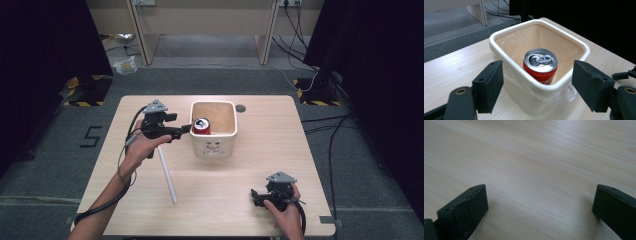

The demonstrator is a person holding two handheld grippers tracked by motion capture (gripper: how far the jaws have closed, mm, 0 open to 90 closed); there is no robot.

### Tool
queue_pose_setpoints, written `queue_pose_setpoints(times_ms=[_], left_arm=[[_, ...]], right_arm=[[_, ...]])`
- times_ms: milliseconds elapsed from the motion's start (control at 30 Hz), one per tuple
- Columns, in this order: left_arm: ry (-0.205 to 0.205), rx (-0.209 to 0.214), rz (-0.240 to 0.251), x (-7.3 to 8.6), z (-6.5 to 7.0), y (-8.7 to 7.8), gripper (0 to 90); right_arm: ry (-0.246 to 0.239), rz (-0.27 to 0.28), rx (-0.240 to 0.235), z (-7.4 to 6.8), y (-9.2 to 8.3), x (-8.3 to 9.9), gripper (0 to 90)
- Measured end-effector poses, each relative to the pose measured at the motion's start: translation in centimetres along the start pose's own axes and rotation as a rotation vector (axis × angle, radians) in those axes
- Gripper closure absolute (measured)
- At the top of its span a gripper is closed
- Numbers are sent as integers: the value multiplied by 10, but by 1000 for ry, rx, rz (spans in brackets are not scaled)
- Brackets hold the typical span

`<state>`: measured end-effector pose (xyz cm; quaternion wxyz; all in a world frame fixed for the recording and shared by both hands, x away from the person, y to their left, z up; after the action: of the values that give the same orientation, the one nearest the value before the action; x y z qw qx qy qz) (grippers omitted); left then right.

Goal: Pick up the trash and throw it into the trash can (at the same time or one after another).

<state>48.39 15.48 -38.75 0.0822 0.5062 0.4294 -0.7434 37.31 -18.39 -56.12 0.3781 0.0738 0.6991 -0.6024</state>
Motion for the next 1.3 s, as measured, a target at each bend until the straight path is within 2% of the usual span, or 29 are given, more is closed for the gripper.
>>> queue_pose_setpoints(times_ms=[367,433,533,733,1067,1300], left_arm=[[-34,-15,9,20,-9,-8,253],[-51,-18,15,26,-10,-10,253],[-56,-26,-3,37,-10,-8,258],[-74,-37,-6,53,-12,-6,260],[-71,-43,-16,76,-8,-8,261],[-95,-23,-37,97,-4,-3,277]], right_arm=[[0,0,0,0,0,0,2],[0,-2,0,0,0,0,2],[5,-1,0,0,0,0,2],[0,-1,-1,0,0,0,2],[0,-1,0,-1,0,0,2],[0,-1,2,-1,0,0,2]])
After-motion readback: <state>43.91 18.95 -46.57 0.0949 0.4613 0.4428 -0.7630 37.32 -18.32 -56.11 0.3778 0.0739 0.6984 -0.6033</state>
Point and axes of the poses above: each handheld gripper's, and its own axes: y roughly forward along the jaws, x roughly out of its underside, z roughly to its right, the point moved 6 cm from there along y, roughly forward along the jaws, and after that the axes turned 6 degrees about -z, right-handed, at the moved point
